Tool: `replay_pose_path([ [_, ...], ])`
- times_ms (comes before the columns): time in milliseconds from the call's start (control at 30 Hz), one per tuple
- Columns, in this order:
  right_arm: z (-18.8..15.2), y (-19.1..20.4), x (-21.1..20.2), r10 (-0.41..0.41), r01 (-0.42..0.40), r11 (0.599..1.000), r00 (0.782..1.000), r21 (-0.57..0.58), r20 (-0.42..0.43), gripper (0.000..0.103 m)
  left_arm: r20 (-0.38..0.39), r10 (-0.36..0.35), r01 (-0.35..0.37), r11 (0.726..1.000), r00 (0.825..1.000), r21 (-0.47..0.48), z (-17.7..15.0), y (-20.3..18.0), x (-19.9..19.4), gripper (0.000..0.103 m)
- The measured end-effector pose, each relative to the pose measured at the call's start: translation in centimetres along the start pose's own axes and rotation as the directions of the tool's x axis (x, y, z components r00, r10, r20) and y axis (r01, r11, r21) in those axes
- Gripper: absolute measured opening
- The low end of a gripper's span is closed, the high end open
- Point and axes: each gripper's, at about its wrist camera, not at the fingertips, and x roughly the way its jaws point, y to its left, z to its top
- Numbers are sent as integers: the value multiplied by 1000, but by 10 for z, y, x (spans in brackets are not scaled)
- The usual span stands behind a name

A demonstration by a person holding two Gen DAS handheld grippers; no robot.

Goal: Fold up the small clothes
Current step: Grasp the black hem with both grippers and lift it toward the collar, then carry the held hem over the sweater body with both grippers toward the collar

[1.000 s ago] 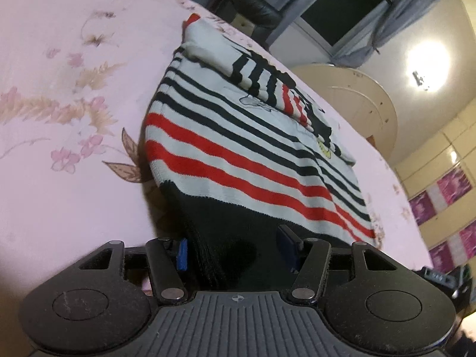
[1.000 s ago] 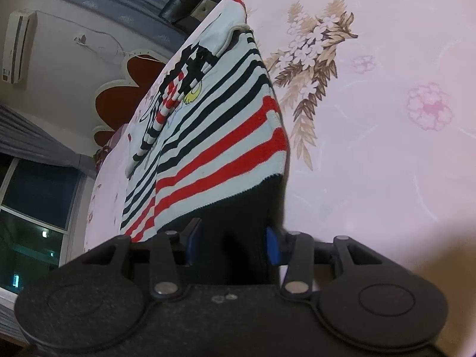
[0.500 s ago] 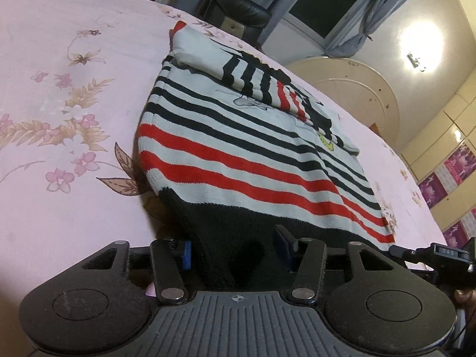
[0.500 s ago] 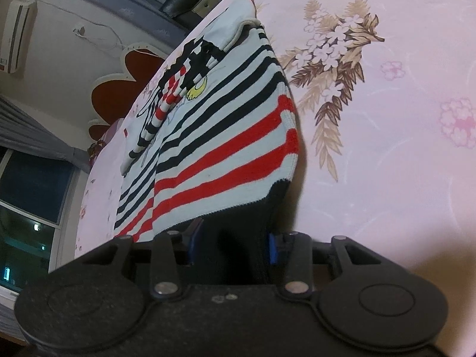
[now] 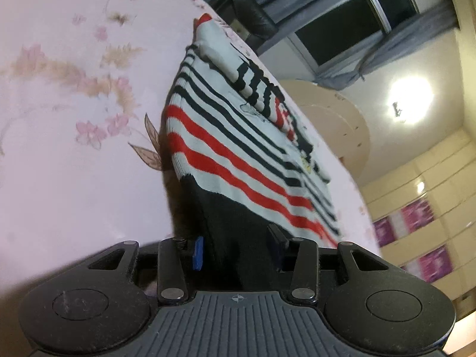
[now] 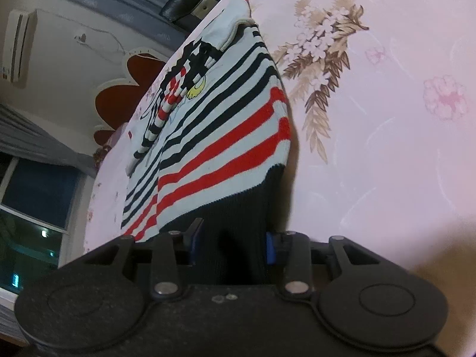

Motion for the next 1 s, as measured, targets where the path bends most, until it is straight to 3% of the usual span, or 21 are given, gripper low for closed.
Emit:
replay_pose_path([
  [100,2,2,6,2,-2,1000,1000,-6,-7,33,9,-45,45,997,999,-63,1,8,10,38],
  [133,3,4,7,-4,4,1000,1000,-14,-8,26,17,-36,37,997,999,-65,1,7,13,30],
  [167,4,6,9,-18,18,1000,1000,-26,-5,15,14,11,-11,998,1000,-59,1,6,16,5],
  [200,4,8,10,-41,41,998,999,-42,1,9,10,53,-52,997,999,-52,0,5,19,5],
  [267,3,12,8,-56,57,996,998,-69,21,6,60,41,-39,998,997,-49,-1,-1,12,5],
  [400,0,22,-21,70,-60,991,995,-123,75,6,172,-88,81,995,981,50,0,-24,-21,5],
  [467,0,22,-31,89,-76,986,993,-151,83,6,170,-71,57,995,983,83,1,-26,-25,5],
  [600,1,1,-16,-40,45,992,998,-116,46,6,35,96,-97,995,995,14,-3,-2,7,5],
  [633,1,-2,-8,-74,77,992,997,-104,27,6,48,77,-76,997,996,-31,-5,4,9,5],
  [700,1,-1,-6,-57,60,996,997,-72,42,6,88,52,-45,996,995,-79,-7,3,7,5],
  [900,10,13,-17,-30,38,994,997,-105,75,6,174,-2,23,993,985,-116,-6,-13,-4,5],
  [1000,21,24,-21,12,-1,993,996,-122,93,6,202,-16,34,996,979,-88,6,-28,-8,5],
])
